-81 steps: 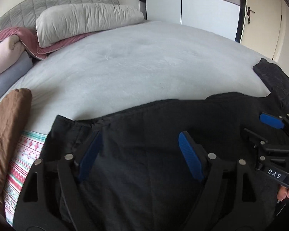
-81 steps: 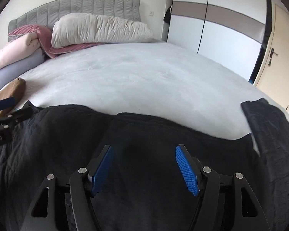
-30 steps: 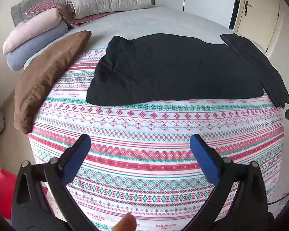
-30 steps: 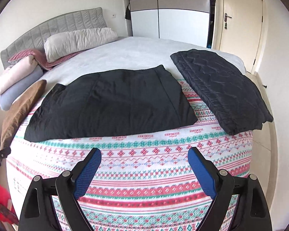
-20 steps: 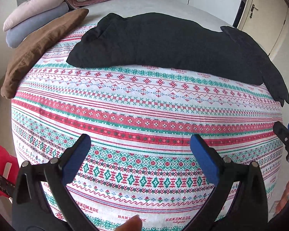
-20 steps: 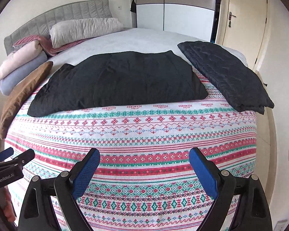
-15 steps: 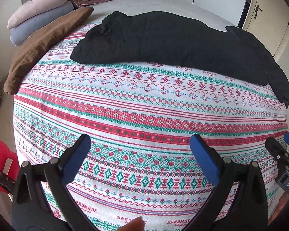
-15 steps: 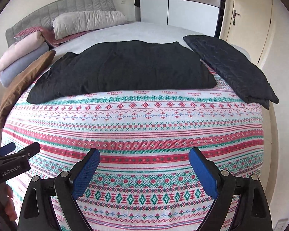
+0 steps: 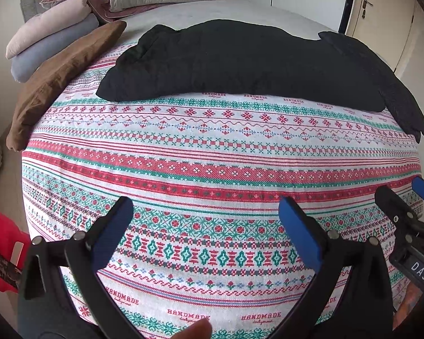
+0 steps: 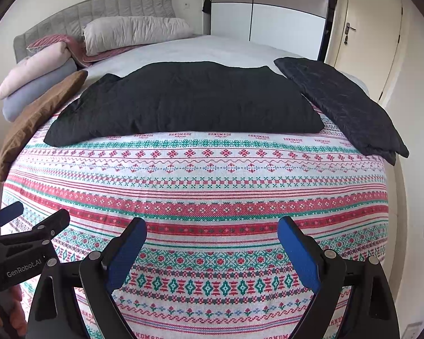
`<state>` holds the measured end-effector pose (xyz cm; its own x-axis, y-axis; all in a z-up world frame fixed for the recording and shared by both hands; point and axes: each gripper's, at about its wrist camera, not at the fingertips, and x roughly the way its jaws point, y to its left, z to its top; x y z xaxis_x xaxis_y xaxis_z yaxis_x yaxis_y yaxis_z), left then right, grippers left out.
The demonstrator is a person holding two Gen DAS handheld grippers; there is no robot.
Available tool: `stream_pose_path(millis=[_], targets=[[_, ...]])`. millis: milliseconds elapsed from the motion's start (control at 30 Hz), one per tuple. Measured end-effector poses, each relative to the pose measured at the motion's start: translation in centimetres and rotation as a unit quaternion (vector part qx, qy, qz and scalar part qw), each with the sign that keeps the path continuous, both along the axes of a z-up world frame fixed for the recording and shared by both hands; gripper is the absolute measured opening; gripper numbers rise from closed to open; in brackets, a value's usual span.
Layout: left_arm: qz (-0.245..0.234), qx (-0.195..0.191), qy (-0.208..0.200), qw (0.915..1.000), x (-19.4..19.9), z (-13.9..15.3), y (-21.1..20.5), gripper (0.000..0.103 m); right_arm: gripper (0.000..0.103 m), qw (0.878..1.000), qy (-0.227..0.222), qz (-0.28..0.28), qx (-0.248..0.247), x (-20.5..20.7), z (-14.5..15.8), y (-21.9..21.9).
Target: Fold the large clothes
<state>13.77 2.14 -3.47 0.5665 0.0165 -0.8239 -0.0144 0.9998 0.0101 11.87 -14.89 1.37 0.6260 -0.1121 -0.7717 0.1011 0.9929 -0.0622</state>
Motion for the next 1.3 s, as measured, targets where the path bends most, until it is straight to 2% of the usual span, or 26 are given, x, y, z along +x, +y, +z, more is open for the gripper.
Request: stream_pose_path(millis=[1300], targets=[[-0.012, 0.011, 0.000, 0.9999, -0.32, -0.14, -0.87, 0.102, 0.095, 1.000, 0.003, 0.010, 0.001, -0.18, -0.42, 0.10]])
